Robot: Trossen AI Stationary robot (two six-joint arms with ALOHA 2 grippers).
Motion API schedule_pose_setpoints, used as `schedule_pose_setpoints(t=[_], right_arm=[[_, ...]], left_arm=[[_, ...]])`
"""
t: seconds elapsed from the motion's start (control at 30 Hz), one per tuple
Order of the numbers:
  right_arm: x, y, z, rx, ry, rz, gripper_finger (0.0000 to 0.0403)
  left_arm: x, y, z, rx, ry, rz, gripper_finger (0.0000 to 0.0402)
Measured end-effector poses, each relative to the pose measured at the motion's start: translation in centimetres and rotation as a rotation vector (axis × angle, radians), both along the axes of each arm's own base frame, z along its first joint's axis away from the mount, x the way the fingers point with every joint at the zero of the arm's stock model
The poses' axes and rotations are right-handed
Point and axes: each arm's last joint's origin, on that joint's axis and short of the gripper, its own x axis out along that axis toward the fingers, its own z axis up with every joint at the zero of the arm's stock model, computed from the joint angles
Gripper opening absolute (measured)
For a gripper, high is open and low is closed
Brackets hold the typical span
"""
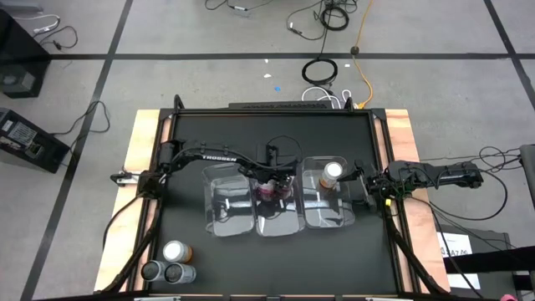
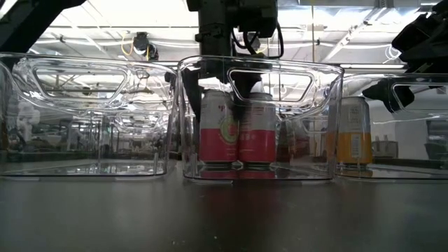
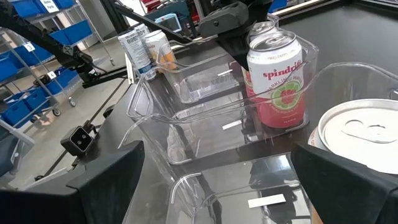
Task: Sort soda cans
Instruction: Put the pink soda can into the middle transparent bin, then put the orange soda can into the right transparent bin
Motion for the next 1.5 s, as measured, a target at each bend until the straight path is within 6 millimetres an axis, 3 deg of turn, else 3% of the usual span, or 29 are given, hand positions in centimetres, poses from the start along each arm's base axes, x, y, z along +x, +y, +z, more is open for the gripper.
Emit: schedule_pose_setpoints(t=[0.4, 0.6, 0.83, 1.0, 1.27, 1.5], right_arm=[[0.0, 0.0, 0.0, -0.003, 0.0, 0.001, 0.0398], [0.0, 0.0, 0.0, -0.004, -0.001, 0.001, 0.0398], [0.0, 0.0, 0.0, -0.011, -0.001, 0.003, 0.0398], [0.0, 0.0, 0.0, -0.012, -0.001, 0.002, 0.0398], [0.0, 0.0, 0.0, -0.028, -0.004, 0.007, 0.0398], [0.0, 0.0, 0.0, -0.026, -0.003, 0.006, 0.0398]], left_arm=[[-0.1, -0.9, 0.1, -0.088, 0.004, -0.011, 0.0393], [-0.7, -1.6, 1.4, -0.067, 0.038, 0.021, 0.0393], [-0.5, -3.3, 4.0, -0.035, -0.016, -0.02, 0.0393], [-0.7, -5.2, 7.0, 0.085, -0.112, -0.058, 0.0393], [-3.8, -8.8, 11.9, 0.309, -0.242, -0.112, 0.0393], [-6.8, -10.7, 13.8, 0.381, -0.209, -0.183, 0.0393]])
